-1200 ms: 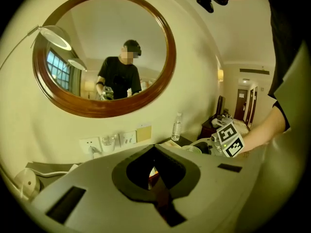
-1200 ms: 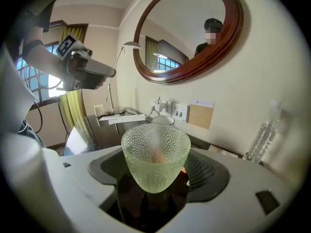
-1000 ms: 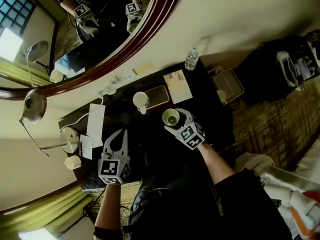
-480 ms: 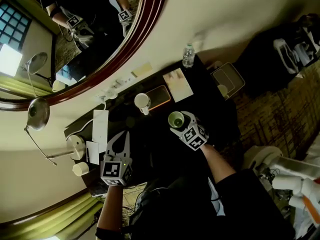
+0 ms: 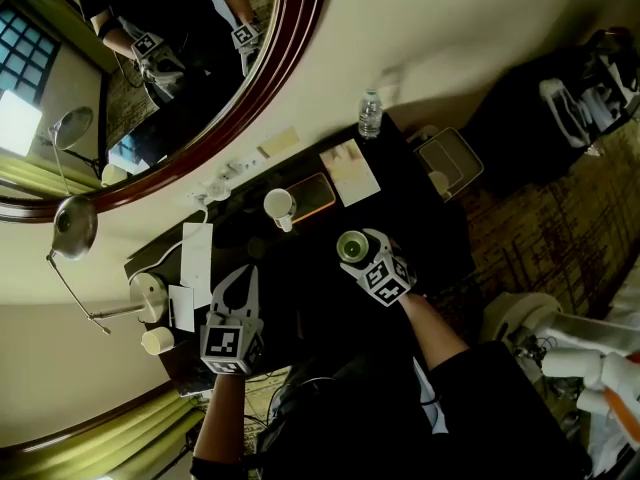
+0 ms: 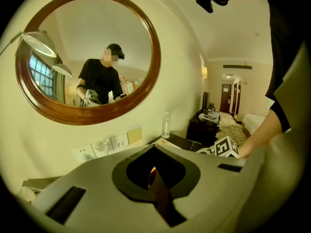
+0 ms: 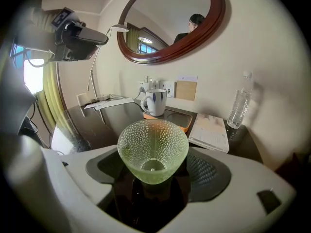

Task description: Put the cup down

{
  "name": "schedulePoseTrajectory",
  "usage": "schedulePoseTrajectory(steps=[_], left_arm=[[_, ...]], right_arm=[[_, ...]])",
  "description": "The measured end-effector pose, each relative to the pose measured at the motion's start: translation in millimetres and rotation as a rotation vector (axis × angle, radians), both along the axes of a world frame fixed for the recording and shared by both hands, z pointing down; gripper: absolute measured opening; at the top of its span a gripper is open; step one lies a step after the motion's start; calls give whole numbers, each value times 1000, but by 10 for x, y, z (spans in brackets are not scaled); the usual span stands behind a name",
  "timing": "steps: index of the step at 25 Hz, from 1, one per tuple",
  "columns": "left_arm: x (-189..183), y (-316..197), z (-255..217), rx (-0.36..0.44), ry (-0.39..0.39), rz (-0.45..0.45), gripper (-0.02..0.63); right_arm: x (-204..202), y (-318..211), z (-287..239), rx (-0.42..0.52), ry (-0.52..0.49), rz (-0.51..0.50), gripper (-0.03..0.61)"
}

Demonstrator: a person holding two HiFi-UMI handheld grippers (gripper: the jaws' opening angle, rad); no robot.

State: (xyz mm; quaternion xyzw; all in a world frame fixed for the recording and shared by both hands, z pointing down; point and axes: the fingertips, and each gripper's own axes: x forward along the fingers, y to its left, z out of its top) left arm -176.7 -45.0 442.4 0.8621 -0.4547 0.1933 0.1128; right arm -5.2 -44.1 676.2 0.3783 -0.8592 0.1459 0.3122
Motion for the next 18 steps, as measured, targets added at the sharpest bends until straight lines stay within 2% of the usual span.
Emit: schedulePoseTrajectory(steps=[8, 11, 14, 18], left_arm=[[-20, 24, -25, 34, 6, 12, -14], [-19, 56, -61, 38, 33, 5, -14], [4, 96, -173, 49, 26, 12, -14], [-15, 131, -218, 62, 39, -1, -14]], right_arm=[[84, 62, -192, 16, 16, -2, 440], [112, 132, -331, 22, 24, -22, 440], [140, 199, -483, 33, 42, -37, 439], [233, 172, -757, 52, 22, -18, 425]])
